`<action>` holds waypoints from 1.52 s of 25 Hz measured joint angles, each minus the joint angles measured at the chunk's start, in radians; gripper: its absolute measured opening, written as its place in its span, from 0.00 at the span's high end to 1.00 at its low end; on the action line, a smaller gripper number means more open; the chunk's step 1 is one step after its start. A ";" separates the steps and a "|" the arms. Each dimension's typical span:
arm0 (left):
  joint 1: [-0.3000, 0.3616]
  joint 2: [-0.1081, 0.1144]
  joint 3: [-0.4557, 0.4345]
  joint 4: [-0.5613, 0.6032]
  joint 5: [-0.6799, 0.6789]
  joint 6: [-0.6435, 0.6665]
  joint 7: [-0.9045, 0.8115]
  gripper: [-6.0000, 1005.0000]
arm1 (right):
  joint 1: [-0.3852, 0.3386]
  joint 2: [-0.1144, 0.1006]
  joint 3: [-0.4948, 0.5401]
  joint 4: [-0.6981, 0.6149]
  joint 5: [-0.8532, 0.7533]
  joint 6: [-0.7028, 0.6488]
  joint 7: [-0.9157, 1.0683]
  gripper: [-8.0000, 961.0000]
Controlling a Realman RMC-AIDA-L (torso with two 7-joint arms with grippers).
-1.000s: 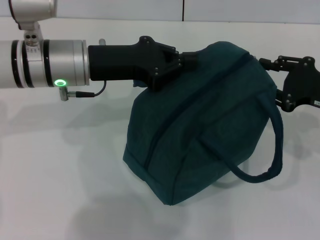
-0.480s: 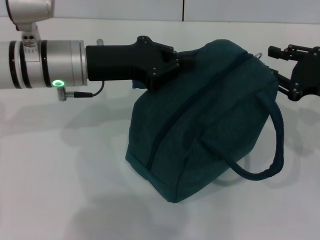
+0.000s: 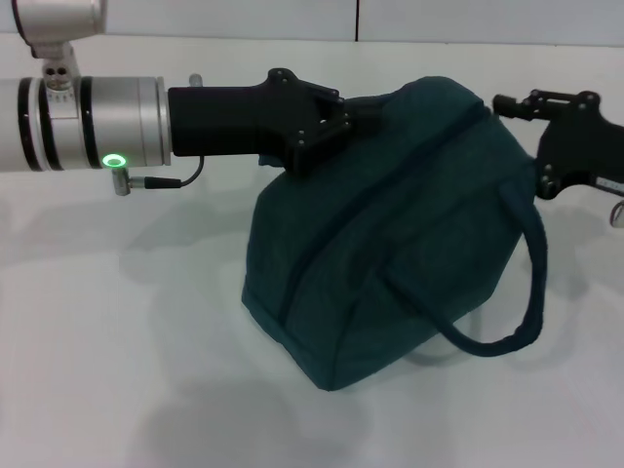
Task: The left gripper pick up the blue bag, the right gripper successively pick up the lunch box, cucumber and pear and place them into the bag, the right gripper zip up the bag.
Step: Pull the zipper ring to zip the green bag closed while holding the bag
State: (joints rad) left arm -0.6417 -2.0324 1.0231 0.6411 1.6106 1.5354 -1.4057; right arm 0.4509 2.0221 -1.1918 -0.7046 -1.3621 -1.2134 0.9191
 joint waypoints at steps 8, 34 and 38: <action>0.007 0.000 0.000 0.000 -0.001 0.000 0.002 0.94 | -0.007 0.001 -0.026 -0.004 0.002 -0.009 -0.022 0.69; 0.001 -0.017 -0.026 -0.008 -0.006 0.001 -0.007 0.92 | -0.039 -0.007 0.038 0.139 0.107 0.090 -0.099 0.97; -0.004 -0.020 -0.026 -0.009 -0.024 -0.003 -0.010 0.91 | -0.012 -0.006 0.033 0.163 0.106 0.096 -0.093 0.97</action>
State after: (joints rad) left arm -0.6459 -2.0520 0.9968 0.6323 1.5864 1.5327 -1.4154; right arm 0.4387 2.0164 -1.1590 -0.5413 -1.2558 -1.1177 0.8264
